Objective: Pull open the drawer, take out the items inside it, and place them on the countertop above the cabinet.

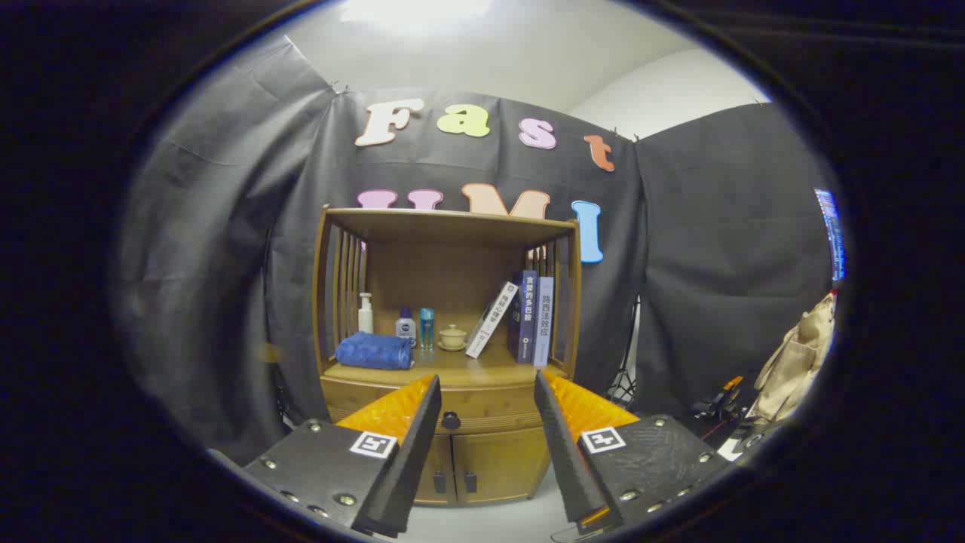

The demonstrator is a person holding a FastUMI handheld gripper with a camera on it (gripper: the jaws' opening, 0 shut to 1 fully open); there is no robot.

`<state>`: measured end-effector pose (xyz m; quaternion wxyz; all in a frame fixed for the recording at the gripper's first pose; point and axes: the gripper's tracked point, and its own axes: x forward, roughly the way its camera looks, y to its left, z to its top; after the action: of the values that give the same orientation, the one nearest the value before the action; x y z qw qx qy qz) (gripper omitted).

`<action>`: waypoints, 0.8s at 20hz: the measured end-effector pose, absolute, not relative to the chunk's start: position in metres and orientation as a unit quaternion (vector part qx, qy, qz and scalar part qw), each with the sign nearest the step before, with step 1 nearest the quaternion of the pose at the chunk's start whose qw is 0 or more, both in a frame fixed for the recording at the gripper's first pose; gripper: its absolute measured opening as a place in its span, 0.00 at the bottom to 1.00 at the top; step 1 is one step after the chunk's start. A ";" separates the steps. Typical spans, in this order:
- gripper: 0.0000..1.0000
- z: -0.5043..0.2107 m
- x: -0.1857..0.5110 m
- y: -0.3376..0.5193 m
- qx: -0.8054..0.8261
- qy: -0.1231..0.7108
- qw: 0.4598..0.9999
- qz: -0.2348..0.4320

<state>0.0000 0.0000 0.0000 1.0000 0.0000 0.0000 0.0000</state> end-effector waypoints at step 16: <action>0.74 -0.006 0.017 0.004 0.005 0.001 1.000 0.008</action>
<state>0.0168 0.0042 -0.0061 1.0000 0.0050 0.0006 0.0077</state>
